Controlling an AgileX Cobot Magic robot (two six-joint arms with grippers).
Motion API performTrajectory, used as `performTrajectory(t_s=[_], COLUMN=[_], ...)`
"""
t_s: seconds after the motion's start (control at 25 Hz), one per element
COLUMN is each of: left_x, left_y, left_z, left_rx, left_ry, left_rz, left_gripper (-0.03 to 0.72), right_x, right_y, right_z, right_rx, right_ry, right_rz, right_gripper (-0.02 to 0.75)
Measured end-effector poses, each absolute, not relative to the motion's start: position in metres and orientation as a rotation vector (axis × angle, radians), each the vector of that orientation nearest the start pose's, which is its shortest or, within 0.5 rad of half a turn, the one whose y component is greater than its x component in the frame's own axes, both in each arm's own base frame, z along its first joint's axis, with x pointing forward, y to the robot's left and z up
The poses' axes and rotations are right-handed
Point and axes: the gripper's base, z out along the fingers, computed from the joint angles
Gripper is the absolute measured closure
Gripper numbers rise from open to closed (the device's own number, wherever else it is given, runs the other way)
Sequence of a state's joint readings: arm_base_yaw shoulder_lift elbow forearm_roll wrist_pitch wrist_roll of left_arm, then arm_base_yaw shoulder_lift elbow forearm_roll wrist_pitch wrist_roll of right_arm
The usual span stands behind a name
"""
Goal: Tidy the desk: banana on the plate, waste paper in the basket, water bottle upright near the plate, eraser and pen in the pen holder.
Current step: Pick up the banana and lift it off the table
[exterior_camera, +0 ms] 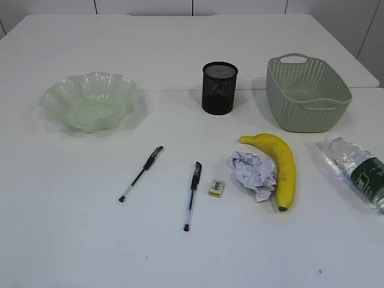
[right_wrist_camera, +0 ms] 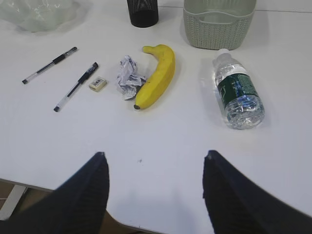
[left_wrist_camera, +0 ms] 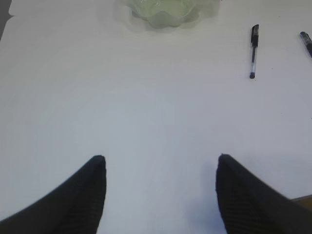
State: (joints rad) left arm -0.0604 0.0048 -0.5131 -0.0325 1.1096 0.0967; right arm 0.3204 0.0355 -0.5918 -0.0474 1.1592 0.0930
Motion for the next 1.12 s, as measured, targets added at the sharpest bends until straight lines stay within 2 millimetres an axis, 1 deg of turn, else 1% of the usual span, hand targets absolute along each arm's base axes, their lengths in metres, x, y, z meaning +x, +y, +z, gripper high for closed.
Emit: performTrajectory(t_s=[0.12, 0.24, 0.36, 0.52, 0.68, 0.8, 0.96, 1.12], left_x=[-0.008, -0.008, -0.008, -0.008, -0.008, -0.008, -0.008, -0.008], left_y=[-0.002, -0.002, -0.002, -0.002, -0.002, -0.002, -0.002, -0.002], left_z=[0.277, 0.277, 0.277, 0.277, 0.277, 0.277, 0.277, 0.277], left_rx=[0.166, 0.166, 0.166, 0.166, 0.166, 0.166, 0.166, 0.166], left_ry=[2.078, 2.078, 2.078, 2.078, 2.078, 2.078, 2.078, 2.078], left_rz=[-0.017, -0.017, -0.017, -0.017, -0.017, -0.017, -0.017, -0.017], left_gripper=[0.193, 0.193, 0.193, 0.193, 0.193, 0.193, 0.193, 0.193], right_x=[-0.002, 0.015, 0.040, 0.078, 0.120, 0.149, 0.192, 0.235], right_y=[-0.004, 0.001, 0.010, 0.023, 0.038, 0.048, 0.062, 0.075], right_z=[0.315, 0.335, 0.354, 0.369, 0.373, 0.372, 0.364, 0.356], right_rx=[-0.237, -0.244, -0.251, -0.256, -0.223, -0.186, -0.155, -0.166], right_ry=[2.118, 2.168, 2.211, 2.214, 2.198, 2.232, 2.324, 2.396], right_rz=[0.194, 0.185, 0.177, 0.191, 0.219, 0.238, 0.237, 0.193], right_gripper=[0.279, 0.279, 0.279, 0.279, 0.279, 0.272, 0.230, 0.210])
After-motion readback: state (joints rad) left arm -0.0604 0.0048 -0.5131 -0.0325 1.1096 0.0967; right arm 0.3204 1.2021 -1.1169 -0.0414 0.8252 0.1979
